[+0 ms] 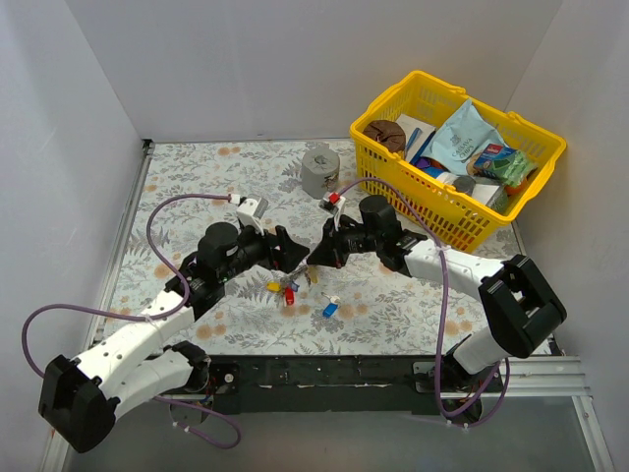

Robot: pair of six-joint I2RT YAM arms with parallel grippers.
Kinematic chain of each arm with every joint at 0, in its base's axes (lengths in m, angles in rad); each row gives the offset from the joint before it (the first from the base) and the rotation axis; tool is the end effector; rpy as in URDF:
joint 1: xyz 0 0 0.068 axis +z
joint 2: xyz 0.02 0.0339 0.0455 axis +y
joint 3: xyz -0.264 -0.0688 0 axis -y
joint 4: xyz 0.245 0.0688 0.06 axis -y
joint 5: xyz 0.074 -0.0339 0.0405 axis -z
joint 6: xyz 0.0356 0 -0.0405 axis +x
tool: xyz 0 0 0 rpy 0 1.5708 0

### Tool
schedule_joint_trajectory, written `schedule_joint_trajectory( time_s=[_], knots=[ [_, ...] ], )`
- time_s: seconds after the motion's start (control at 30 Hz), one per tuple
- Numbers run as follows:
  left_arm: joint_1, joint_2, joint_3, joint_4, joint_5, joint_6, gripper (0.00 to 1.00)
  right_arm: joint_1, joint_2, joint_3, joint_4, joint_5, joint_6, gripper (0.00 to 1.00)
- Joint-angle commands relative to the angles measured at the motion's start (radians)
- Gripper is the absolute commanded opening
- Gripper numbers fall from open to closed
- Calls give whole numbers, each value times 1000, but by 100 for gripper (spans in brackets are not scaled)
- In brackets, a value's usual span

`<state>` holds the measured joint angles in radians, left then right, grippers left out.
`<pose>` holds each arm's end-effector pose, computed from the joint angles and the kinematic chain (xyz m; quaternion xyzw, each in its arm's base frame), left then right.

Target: Put the keys on the keyring

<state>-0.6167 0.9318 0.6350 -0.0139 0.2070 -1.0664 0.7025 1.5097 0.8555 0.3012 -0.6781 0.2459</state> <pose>0.1736 -0.1321 0.2779 -0.1198 0.7970 -0.4926 0.3282 0.2376 0.2304 0.2404 -0.3604 0.7105 0.4890 0.3553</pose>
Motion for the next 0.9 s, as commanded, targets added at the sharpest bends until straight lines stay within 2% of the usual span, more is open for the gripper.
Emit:
schedule_joint_trajectory(
  time_s=[0.0,0.23,0.4,0.5,0.53,0.67,0.73,0.87],
  knots=[
    [-3,-39,18,25,-93,-24,93,2,-58,28,10,57,-97,1],
    [0,-96,49,20,-127,-17,98,2,-196,-79,246,74,-168,1],
    [-2,-119,60,20,-71,40,98,2,-239,-156,459,26,-183,1],
    [-2,-129,57,29,-8,60,92,2,-266,-216,556,-1,-163,1],
    [0,-133,57,32,12,65,85,0,-281,-234,588,-23,-163,1],
    [0,-146,39,71,135,97,72,0,-315,-277,683,-23,-135,1],
    [-2,-159,23,121,250,137,72,0,-336,-295,726,-18,-108,1],
    [-2,-172,-8,172,336,189,66,0,-376,-349,837,21,-86,1]
  ],
)
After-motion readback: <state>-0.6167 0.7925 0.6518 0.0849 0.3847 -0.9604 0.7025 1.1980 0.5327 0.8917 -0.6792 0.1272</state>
